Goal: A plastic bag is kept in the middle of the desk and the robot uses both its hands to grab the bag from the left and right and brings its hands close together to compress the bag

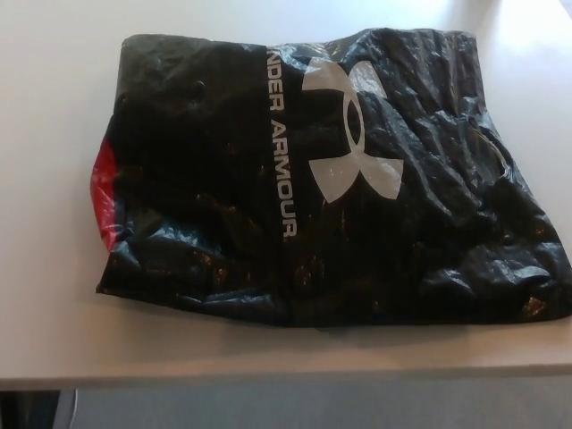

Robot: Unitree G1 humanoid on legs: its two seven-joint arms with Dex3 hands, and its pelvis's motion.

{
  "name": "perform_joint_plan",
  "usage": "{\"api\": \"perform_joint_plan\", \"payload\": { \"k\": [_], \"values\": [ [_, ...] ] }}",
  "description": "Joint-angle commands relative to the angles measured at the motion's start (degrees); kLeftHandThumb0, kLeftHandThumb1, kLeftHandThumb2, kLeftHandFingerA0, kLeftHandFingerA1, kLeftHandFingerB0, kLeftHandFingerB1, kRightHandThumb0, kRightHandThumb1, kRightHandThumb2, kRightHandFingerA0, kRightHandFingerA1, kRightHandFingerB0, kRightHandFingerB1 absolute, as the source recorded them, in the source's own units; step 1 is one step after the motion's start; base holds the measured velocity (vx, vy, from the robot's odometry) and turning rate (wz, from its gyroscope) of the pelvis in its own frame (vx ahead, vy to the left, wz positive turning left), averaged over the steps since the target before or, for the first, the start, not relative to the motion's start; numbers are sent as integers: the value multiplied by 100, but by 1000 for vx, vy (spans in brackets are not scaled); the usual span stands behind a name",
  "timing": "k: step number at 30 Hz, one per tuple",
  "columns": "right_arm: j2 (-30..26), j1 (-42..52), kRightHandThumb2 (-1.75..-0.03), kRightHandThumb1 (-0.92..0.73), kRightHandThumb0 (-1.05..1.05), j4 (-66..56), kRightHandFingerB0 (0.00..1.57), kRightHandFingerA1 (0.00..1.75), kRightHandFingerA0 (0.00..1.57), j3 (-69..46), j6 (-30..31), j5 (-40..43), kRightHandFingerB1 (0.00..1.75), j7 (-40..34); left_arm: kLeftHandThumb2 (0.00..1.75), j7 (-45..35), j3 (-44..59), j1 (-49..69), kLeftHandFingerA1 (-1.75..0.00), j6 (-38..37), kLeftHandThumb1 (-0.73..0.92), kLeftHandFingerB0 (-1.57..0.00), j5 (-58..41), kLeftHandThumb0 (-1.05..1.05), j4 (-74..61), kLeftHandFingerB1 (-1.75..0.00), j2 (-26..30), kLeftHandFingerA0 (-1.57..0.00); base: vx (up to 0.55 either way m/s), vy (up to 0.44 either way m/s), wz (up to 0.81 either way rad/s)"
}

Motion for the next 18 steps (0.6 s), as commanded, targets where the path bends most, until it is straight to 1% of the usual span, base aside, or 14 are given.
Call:
{"api": "perform_joint_plan", "payload": {
  "k": [1,3,4,7,9,10,11,12,13,14,15,16,17,18],
  "values": [
    [-464,-1425,-63,-77,-93,-257,0,0,0,-293,1430,-672,0,-279,73,826,653,-1703,-43,936,92,-15,714,-87,730,-28,781,-13,0,0,0],
    [-653,-1941,-65,-75,-99,51,0,0,0,-271,1848,-615,0,-186,68,752,413,-2168,-42,1127,92,-13,848,-82,1491,-28,1003,-5,0,0,0],
    [-807,-2291,-71,-76,-102,345,0,0,0,-231,2249,-742,0,-117,114,721,218,-2439,-36,1531,77,-12,919,-88,2099,-30,1115,-2,0,0,0],
    [-985,-2595,-69,-88,-101,652,0,0,0,-123,2757,-1090,0,-21,111,789,13,-2783,-48,1576,75,-8,1001,-80,3035,-37,1123,-4,0,0,0],
    [-1037,-3008,-67,-92,-101,1363,0,0,0,-1,2887,-1080,0,-116,121,678,-209,-3085,-29,2012,83,-13,970,-83,3992,-28,1201,-1,0,0,0],
    [-1073,-3151,-67,-92,-101,1590,0,0,0,46,2951,-1105,0,-136,121,604,-276,-3197,-29,2093,83,-13,916,-83,4302,-28,1224,-1,0,0,0],
    [-1091,-3279,-113,-75,-105,1804,0,5,0,72,3023,-1052,0,-116,83,484,-319,-3288,-29,2107,92,-12,811,-82,4593,-25,1241,-4,0,0,0],
    [-1139,-3455,-115,-75,-104,2099,0,6,0,127,3137,-1105,0,-119,85,441,-428,-3371,-32,2185,92,-11,908,-81,4933,-26,1295,-5,0,0,0],
    [-1160,-3589,-111,-72,-100,2331,0,4,0,139,3283,-1038,0,-72,114,301,-472,-3475,-34,2266,80,-9,784,-78,5216,-31,1264,-4,0,0,0],
    [-1187,-3679,-113,-74,-103,2541,0,6,0,150,3312,-984,0,-46,84,189,-523,-3547,-25,2243,92,-10,725,-82,5443,-25,1259,-1,0,0,0],
    [-1227,-3765,-113,-74,-103,2769,0,6,0,174,3286,-967,0,-42,84,112,-599,-3607,-25,2172,92,-10,755,-82,5677,-25,1287,-1,0,0,0],
    [-1244,-3869,-120,-77,-105,2984,0,8,0,189,3333,-946,2,-36,121,1,-657,-3645,-29,2201,79,-6,754,-76,5820,-27,1298,0,0,0,0],
    [-1270,-4129,-119,-75,-104,3531,0,9,0,217,3451,-846,3,4,84,-226,-761,-3717,-28,2348,92,-5,689,-86,6117,-24,1263,-3,0,0,0],
    [-1273,-4166,-119,-75,-104,3608,0,9,0,221,3461,-826,3,10,84,-240,-771,-3729,-28,2365,92,-5,668,-86,6163,-24,1254,-3,0,0,0]
  ]
}}
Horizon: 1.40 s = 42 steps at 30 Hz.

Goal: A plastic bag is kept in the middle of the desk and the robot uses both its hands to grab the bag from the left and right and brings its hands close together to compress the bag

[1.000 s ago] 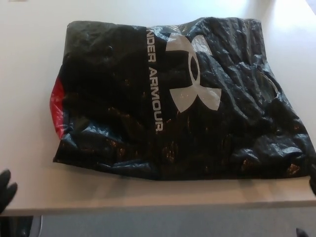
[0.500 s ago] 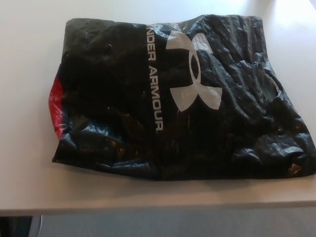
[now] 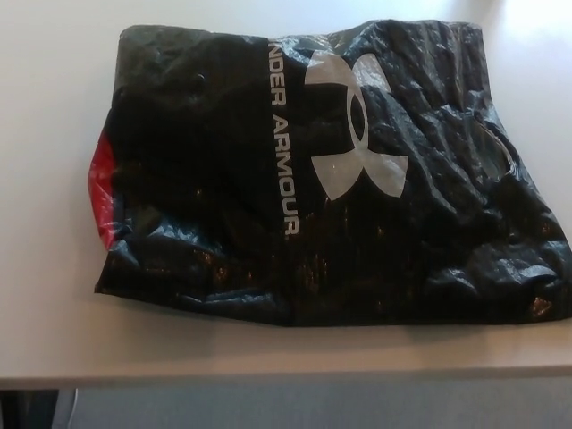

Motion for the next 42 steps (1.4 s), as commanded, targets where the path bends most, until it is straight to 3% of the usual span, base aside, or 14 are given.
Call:
{"api": "perform_joint_plan", "payload": {
  "k": [1,4,8,10,11,16,19,20,21,34,35,37,41,42],
  "values": [
    [-539,-1483,-117,-75,-102,2587,0,11,0,176,2075,-241,4,23,122,-558,-634,-889,-28,1644,79,-5,185,-77,2892,-26,357,0,0,0,0],
    [-522,-1752,-115,-73,-101,3408,0,12,0,206,2136,-172,2,-86,85,-638,-717,-867,-25,1607,92,-8,70,-80,3228,-26,186,-4,0,0,0],
    [-568,-1929,-116,-75,-101,4163,0,9,0,272,2142,-120,3,-43,89,-703,-862,-836,-20,1515,91,-8,109,-78,3771,-24,126,0,0,0,0],
    [-591,-2021,-116,-76,-101,4522,0,10,0,330,2031,-149,3,-94,124,-814,-844,-854,-22,1408,87,-6,-29,-77,4032,-25,73,0,0,0,0],
    [-596,-2079,-116,-75,-100,4700,0,10,0,347,2016,-148,2,-120,89,-761,-874,-846,-22,1418,92,-8,-12,-78,4114,-25,64,-1,0,0,0],
    [-602,-2209,-114,-75,-100,5440,0,9,0,392,1916,-52,2,-187,89,-733,-1022,-841,-22,1472,92,-6,14,-78,4544,-25,1,0,0,0,0],
    [-559,-2190,-115,-74,-98,5815,0,11,0,418,1650,-17,3,-361,122,-772,-1041,-869,-21,1523,85,-6,-96,-75,4750,-27,-97,0,0,0,0],
    [-538,-2182,-114,-74,-99,5859,0,7,0,423,1662,1,2,-372,91,-776,-1068,-879,-13,1611,92,-13,-106,-87,4794,-24,-126,0,0,0,0],
    [-514,-2175,-114,-73,-98,5907,0,8,0,427,1658,18,3,-392,125,-788,-1089,-882,-12,1650,91,-10,-120,-88,4825,-23,-161,0,0,0,0],
    [-53,-1810,-116,-78,-96,6306,0,19,1,626,1243,245,5,-769,125,-979,-1279,-905,-15,1598,92,-11,-300,-87,5004,-24,-633,0,0,0,0],
    [2,-1756,-117,-78,-95,6326,0,23,1,647,1195,274,6,-794,87,-1065,-1244,-906,-18,1611,92,-6,-390,-83,5005,-25,-690,0,0,0,0],
    [45,-1694,-118,-79,-95,6353,0,26,1,687,1184,266,6,-866,86,-1325,-1072,-971,-15,1768,92,-6,-693,-86,5033,-24,-820,0,0,0,0],
    [418,-1554,-117,-78,-92,6527,0,18,0,696,1087,426,9,-803,90,-1550,-965,-942,-21,1758,92,-9,-880,-86,5095,-23,-1059,0,0,0,0],
    [507,-1553,-117,-77,-91,6571,0,18,0,716,1075,438,10,-823,124,-1544,-927,-954,-25,1784,83,-5,-931,-75,5112,-25,-1142,0,0,0,0]
  ]
}}
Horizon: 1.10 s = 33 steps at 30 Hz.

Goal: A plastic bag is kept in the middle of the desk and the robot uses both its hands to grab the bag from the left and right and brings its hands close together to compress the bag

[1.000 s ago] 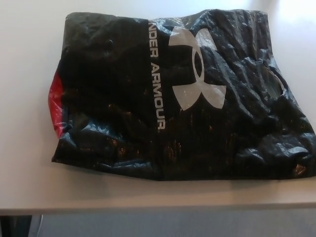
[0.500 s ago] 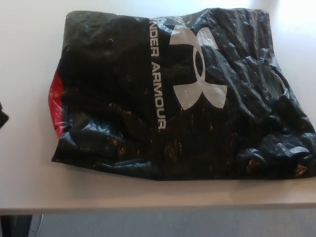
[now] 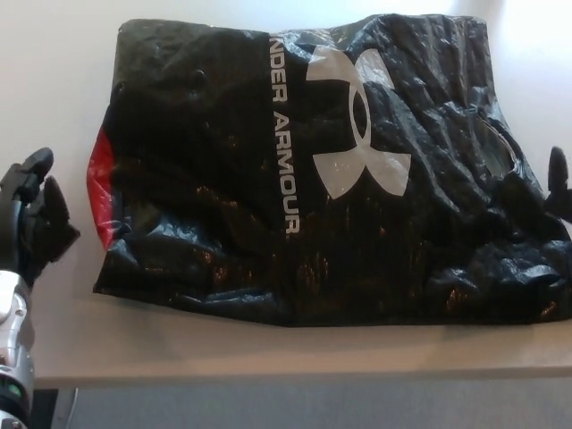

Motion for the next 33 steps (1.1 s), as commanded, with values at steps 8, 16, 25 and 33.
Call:
{"api": "perform_joint_plan", "payload": {
  "k": [8,16,25,33],
  "values": [
    [669,88,-118,-82,-93,333,0,43,12,152,-615,548,11,534,130,-450,378,-129,-14,322,91,-4,-745,-88,155,-18,-647,0,0,0,0],
    [1006,172,-119,-86,-95,507,4,27,5,117,-884,872,9,938,130,-539,259,-148,-16,232,92,-1,-771,-82,173,-18,-1077,0,0,0,0],
    [1652,-53,-122,-87,-89,482,0,47,6,298,-532,980,10,834,132,-291,-493,-230,-21,-104,92,0,-293,-73,-129,-20,-1681,0,0,0,0],
    [2038,140,-124,-85,-86,137,0,31,0,423,-908,1212,14,1320,100,199,-1140,-164,-2,-310,92,0,-12,-78,-541,-19,-2077,0,0,0,0]
  ]
}}
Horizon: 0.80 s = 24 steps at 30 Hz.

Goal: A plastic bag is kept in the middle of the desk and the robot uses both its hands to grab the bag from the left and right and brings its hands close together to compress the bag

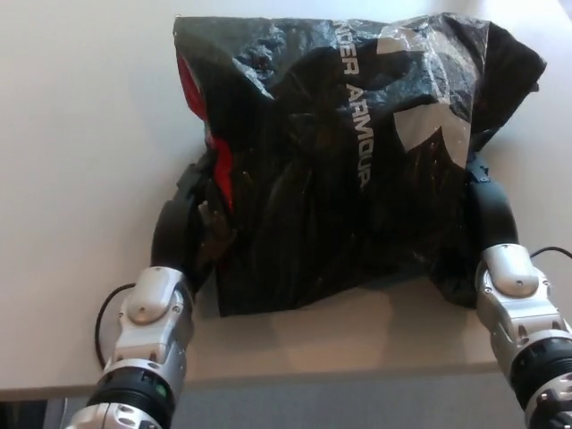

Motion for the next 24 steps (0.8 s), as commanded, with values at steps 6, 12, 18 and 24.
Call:
{"api": "perform_joint_plan", "payload": {
  "k": [6,12,18,24],
  "values": [
    [475,324,-125,-84,-89,-491,0,26,0,506,-414,62,11,740,127,497,-531,154,0,-454,89,0,471,-87,-527,-1,-195,0,0,0,1],
    [529,579,-126,-87,-90,-704,0,23,0,794,-582,-108,10,507,123,945,-704,513,-2,-791,88,0,642,-83,-871,-6,-366,0,0,0,1],
    [537,759,-101,-79,-91,-765,0,27,0,949,-576,-120,5,470,125,1083,-793,639,-2,-975,90,0,671,-82,-846,-5,-399,0,0,0,0],
    [501,789,-124,-85,-87,-757,0,25,0,966,-607,-102,12,436,125,1108,-779,679,-1,-869,89,0,628,-84,-892,-3,-408,0,0,0,0]
  ]
}}
